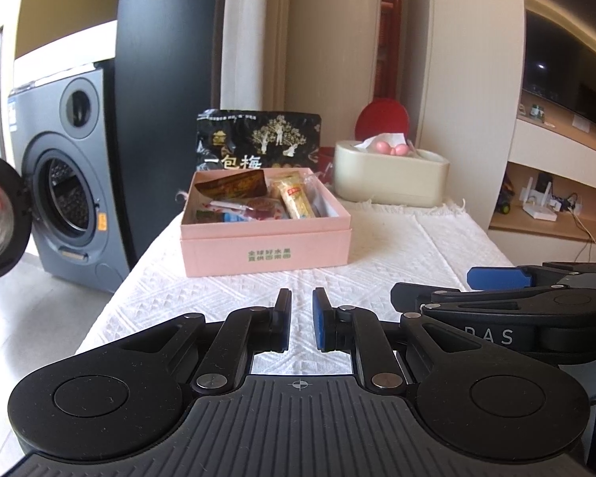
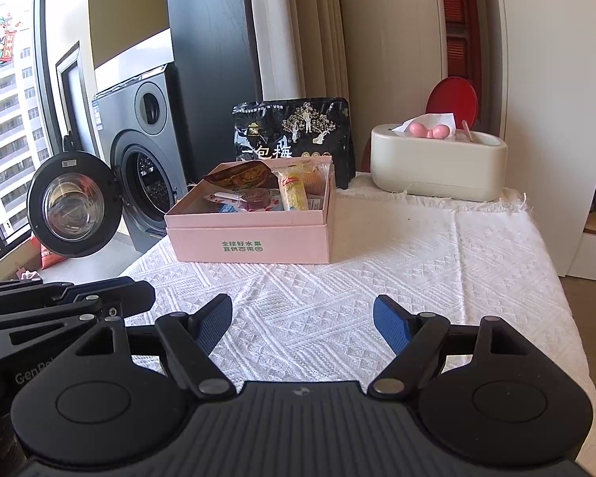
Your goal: Organize snacks
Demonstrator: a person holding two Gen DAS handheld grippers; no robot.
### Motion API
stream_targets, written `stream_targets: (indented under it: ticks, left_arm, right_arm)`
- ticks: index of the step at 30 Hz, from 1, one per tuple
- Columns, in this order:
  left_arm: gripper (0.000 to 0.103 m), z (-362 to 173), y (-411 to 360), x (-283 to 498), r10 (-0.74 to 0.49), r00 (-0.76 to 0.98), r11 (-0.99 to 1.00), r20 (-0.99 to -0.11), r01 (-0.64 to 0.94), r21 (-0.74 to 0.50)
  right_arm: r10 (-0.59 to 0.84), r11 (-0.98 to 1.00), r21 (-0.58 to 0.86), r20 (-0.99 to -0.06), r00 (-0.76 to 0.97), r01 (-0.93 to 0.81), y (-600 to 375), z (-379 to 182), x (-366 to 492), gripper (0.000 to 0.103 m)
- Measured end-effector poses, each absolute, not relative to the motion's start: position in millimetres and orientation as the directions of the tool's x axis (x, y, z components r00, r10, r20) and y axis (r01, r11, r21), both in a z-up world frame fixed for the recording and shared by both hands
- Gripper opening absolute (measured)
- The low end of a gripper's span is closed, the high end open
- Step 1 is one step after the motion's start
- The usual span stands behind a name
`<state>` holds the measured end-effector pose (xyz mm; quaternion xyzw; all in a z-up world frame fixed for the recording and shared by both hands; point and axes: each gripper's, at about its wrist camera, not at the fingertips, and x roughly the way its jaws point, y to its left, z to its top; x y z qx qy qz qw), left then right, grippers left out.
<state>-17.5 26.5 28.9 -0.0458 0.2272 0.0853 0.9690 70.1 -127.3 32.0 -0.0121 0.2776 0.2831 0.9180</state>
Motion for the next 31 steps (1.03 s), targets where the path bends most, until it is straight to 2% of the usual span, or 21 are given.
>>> stream_targets:
  ticks: [31]
  left_arm:
    - [0.015,22.5,31.2,-15.2,0.163,0.885,0.975,-0.436,-0.212,-0.064]
  right_arm:
    - [0.534,0.82,0.129,-0.521,0.665,-0.558,-123.0,27.9,71.2,0.079]
